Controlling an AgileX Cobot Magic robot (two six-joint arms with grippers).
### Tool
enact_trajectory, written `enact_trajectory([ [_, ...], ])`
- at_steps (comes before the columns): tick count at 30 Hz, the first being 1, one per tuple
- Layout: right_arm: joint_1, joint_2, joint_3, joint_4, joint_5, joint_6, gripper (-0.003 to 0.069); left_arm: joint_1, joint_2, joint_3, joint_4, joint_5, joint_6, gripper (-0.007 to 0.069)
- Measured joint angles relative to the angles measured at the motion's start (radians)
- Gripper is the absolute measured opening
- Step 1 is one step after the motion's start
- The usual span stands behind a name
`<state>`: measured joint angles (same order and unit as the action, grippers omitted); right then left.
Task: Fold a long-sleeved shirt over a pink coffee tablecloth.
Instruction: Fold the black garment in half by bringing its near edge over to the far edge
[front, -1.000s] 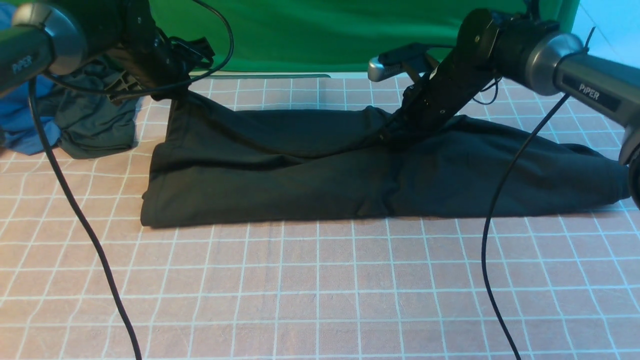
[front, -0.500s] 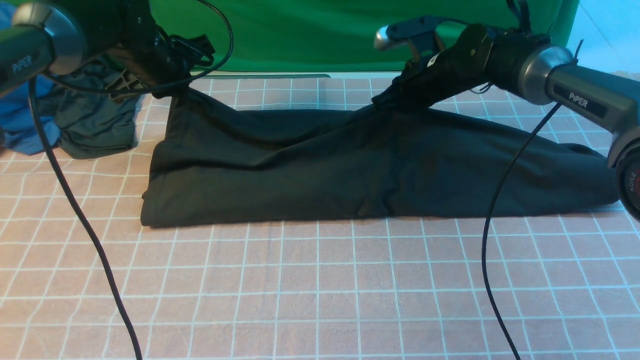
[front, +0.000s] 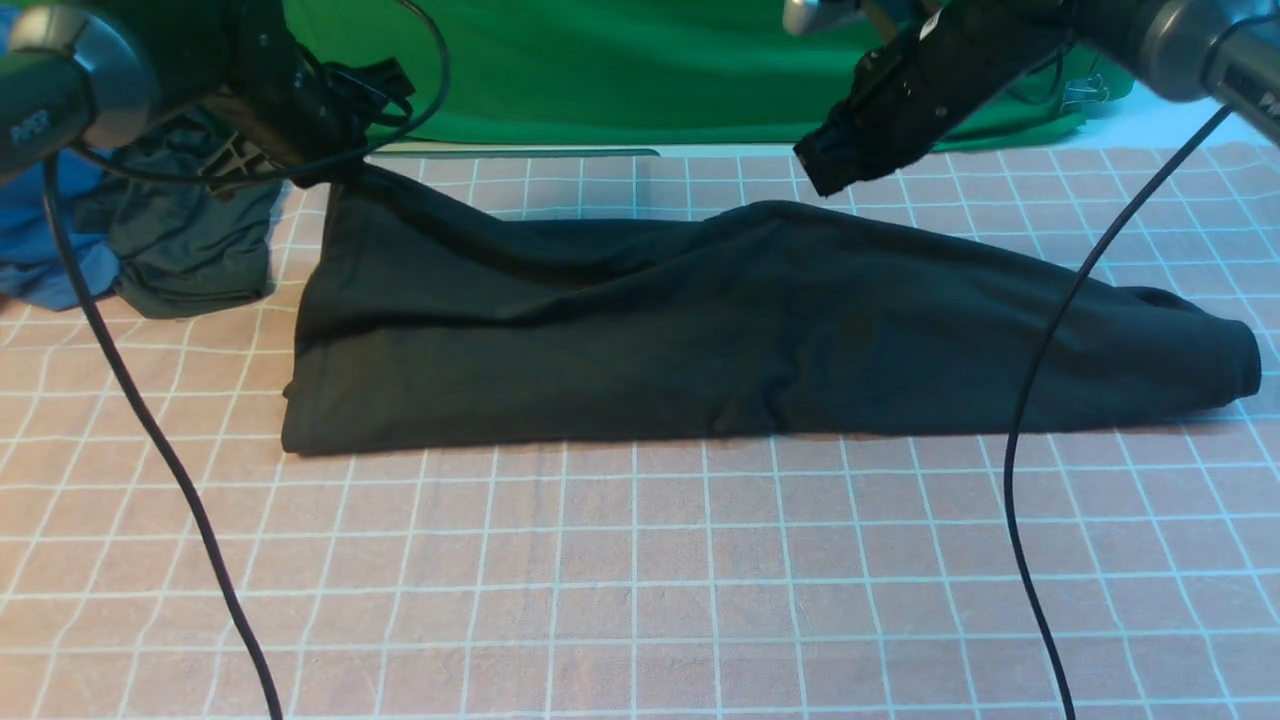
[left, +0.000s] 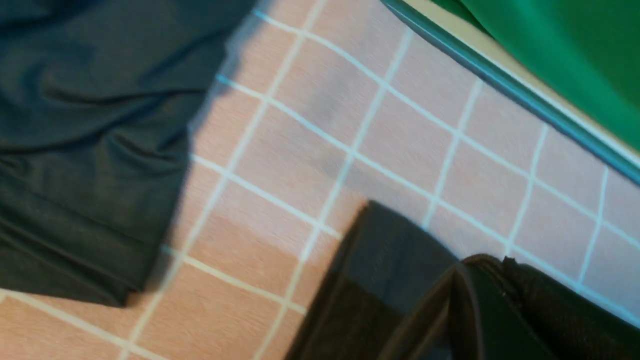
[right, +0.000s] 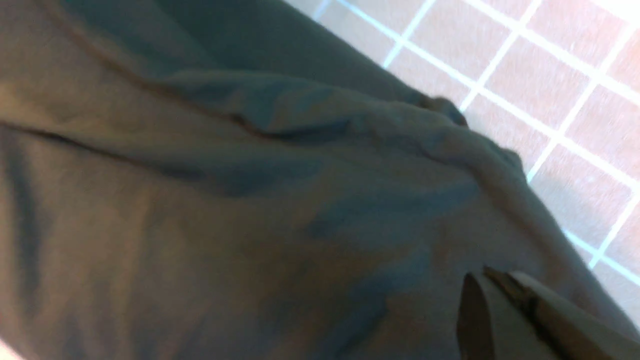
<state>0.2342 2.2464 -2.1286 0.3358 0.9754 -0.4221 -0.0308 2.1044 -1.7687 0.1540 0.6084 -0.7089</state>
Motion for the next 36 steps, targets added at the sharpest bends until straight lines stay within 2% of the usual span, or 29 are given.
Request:
enact_trajectory([
  [12, 0.035, -0.010, -0.001, 0.003, 0.017, -0.002, 0.0035, 0.022, 0.015, 0.000, -0.054, -0.116, 0.035, 0.0039],
  [18, 0.060, -0.010, -0.001, 0.006, 0.019, -0.004, 0.0035, 0.022, 0.016, 0.000, -0.012, -0.118, 0.038, 0.0139],
  [21, 0.075, -0.010, -0.001, 0.006, 0.026, -0.009, 0.0035, 0.024, 0.014, -0.003, -0.011, -0.105, 0.038, 0.0252],
  [23, 0.081, -0.010, -0.001, 0.006, 0.040, -0.017, 0.0036, 0.027, 0.012, -0.026, -0.048, -0.033, 0.044, 0.0296],
  [25, 0.082, -0.010, -0.001, 0.007, 0.056, -0.021, 0.0036, 0.031, 0.012, -0.058, -0.110, 0.066, 0.095, 0.0304],
  [26, 0.082, -0.010, -0.001, 0.007, 0.066, -0.021, 0.0036, 0.031, 0.012, -0.092, -0.162, 0.158, 0.169, 0.0297],
  [27, 0.082, -0.010, -0.001, 0.007, 0.071, -0.022, 0.0036, 0.031, 0.012, -0.106, -0.189, 0.182, 0.202, 0.0291],
  [29, 0.081, -0.010, -0.001, 0.005, 0.076, -0.023, 0.0036, 0.013, 0.012, -0.142, -0.258, 0.273, 0.298, 0.0234],
  [32, 0.081, -0.010, -0.001, 0.006, 0.078, -0.023, 0.0036, -0.025, 0.012, -0.155, -0.282, 0.291, 0.336, 0.0153],
  [34, 0.081, -0.010, -0.001, 0.005, 0.079, -0.023, 0.0036, -0.081, 0.020, -0.159, -0.295, 0.283, 0.384, 0.0057],
  [36, 0.081, -0.010, -0.001, 0.005, 0.079, -0.023, 0.0036, -0.112, 0.030, -0.160, -0.298, 0.270, 0.404, 0.0029],
])
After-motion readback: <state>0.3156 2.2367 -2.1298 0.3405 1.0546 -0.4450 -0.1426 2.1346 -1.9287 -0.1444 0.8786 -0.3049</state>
